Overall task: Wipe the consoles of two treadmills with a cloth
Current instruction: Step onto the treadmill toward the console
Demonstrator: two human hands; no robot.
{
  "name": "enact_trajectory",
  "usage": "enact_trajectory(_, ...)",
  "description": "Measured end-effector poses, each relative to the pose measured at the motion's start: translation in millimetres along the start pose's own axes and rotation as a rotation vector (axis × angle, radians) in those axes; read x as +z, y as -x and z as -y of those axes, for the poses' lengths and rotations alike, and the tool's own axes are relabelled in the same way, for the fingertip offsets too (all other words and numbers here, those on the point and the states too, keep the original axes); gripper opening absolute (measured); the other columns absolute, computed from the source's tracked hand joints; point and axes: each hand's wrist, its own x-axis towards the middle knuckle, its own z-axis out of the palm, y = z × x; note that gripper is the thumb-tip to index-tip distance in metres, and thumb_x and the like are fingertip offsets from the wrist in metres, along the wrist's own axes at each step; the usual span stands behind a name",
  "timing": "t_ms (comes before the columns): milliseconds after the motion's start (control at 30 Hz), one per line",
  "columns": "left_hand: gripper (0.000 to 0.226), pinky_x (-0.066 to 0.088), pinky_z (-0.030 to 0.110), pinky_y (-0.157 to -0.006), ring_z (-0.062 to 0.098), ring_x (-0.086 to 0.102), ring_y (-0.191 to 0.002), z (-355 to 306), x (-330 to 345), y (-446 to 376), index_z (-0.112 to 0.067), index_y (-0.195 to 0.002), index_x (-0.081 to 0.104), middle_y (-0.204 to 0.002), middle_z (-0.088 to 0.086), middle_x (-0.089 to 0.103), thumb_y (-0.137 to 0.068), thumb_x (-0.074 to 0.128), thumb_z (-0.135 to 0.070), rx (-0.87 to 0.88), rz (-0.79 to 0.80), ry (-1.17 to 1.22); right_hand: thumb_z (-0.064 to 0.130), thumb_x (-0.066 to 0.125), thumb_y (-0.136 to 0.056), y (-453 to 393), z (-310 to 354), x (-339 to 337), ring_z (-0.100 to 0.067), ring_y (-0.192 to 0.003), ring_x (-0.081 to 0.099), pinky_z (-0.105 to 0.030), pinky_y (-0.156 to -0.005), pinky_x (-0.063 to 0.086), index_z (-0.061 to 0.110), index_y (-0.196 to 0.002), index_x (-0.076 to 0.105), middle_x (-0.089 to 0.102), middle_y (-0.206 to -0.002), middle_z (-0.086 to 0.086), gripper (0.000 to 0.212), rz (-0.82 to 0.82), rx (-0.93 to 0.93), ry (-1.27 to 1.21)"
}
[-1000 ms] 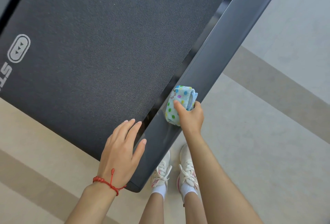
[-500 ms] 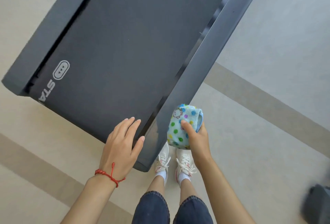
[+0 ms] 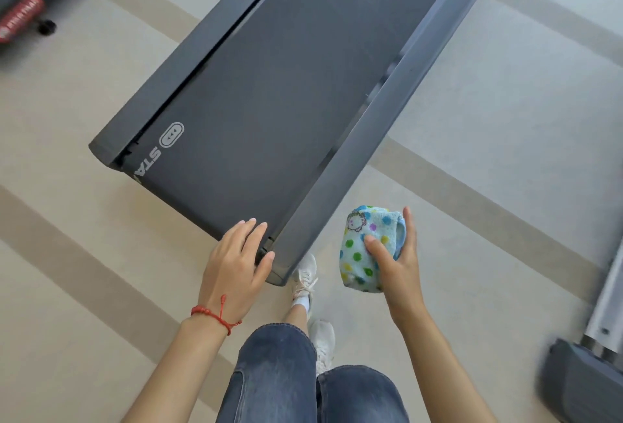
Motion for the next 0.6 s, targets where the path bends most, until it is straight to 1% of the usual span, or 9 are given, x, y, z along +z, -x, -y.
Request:
enact_trajectory(100, 0.051, 0.049, 0.045, -0.086, 0.034, 0.055, -0.113, -12.4, -5.5, 36.4, -0.001, -0.119, 0.061, -0.12, 0.017, 0.06, -0.09, 0.037, -0.036, -0.012, 0.018, -0.006, 0.007, 0.059, -0.088, 37.3, -0.4, -12.8, 0.0, -0.087, 0.065, -0.021, -0.067, 0.057, 0.045, -0.139, 0.021, 0.047, -0.116, 0.021, 0.075, 0.015, -0.03, 0.004)
enact_trajectory(167, 0.054, 0.05, 0.045, -0.084, 0.035, 0.058, -0.11, -18.3, -11.6, 61.0, -0.002, -0.118, 0.061, -0.119, 0.017, 0.061, -0.095, 0.031, -0.04, 0.006, 0.033, -0.021, 0.007, 0.058, -0.088, 61.7, -1.4, -17.4, -0.003, -0.087, 0.066, -0.023, -0.067, 0.057, 0.049, -0.135, 0.024, 0.047, -0.114, 0.025, 0.072, 0.033, -0.033, 0.005)
enact_trajectory(233, 0.063, 0.05, 0.044, -0.085, 0.034, 0.058, -0.11, -21.3, -21.4, 85.3, -0.003, -0.119, 0.06, -0.12, 0.016, 0.061, -0.099, 0.018, -0.046, 0.003, 0.055, -0.011, 0.007, 0.057, -0.089, 86.1, -4.9, -18.7, -0.005, -0.09, 0.063, -0.022, -0.067, 0.057, 0.05, -0.13, 0.029, 0.045, -0.113, 0.026, 0.066, 0.05, -0.019, 0.011)
enact_trajectory(300, 0.067, 0.049, 0.043, -0.087, 0.032, 0.056, -0.112, -19.6, -31.6, 110.6, -0.004, -0.121, 0.059, -0.121, 0.015, 0.06, -0.099, 0.013, -0.048, -0.011, 0.053, 0.007, 0.009, 0.057, -0.09, 109.0, -10.0, -16.7, -0.007, -0.095, 0.062, -0.022, -0.067, 0.057, 0.049, -0.128, 0.032, 0.046, -0.117, 0.022, 0.06, 0.07, -0.009, 0.022)
enact_trajectory(400, 0.065, 0.048, 0.041, -0.089, 0.03, 0.055, -0.113, -10.3, -47.8, 144.8, -0.006, -0.122, 0.058, -0.122, 0.014, 0.059, -0.1, 0.013, -0.048, -0.04, 0.044, 0.016, 0.011, 0.058, -0.089, 138.7, -18.7, -5.8, -0.014, -0.093, 0.064, -0.026, -0.066, 0.058, 0.041, -0.127, 0.04, 0.054, -0.116, 0.008, 0.051, 0.097, 0.023, 0.053)
enact_trajectory(500, 0.065, 0.048, 0.042, -0.088, 0.031, 0.057, -0.112, 8.2, -64.9, 175.5, -0.006, -0.122, 0.058, -0.121, 0.014, 0.06, -0.1, 0.012, -0.048, -0.087, 0.027, 0.033, 0.013, 0.061, -0.088, 163.7, -26.9, 15.7, -0.016, -0.089, 0.066, -0.027, -0.061, 0.057, 0.034, -0.124, 0.045, 0.058, -0.113, 0.003, 0.045, 0.129, 0.033, 0.068)
enact_trajectory(600, 0.066, 0.05, 0.04, -0.085, 0.03, 0.058, -0.11, 35.0, -82.9, 204.4, -0.006, -0.12, 0.059, -0.12, 0.013, 0.06, -0.1, 0.012, -0.048, -0.131, -0.002, 0.04, 0.025, 0.07, -0.078, 188.7, -33.6, 47.3, -0.018, -0.091, 0.067, -0.03, -0.062, 0.056, 0.038, -0.118, 0.049, 0.06, -0.113, 0.002, 0.048, 0.192, 0.029, 0.072)
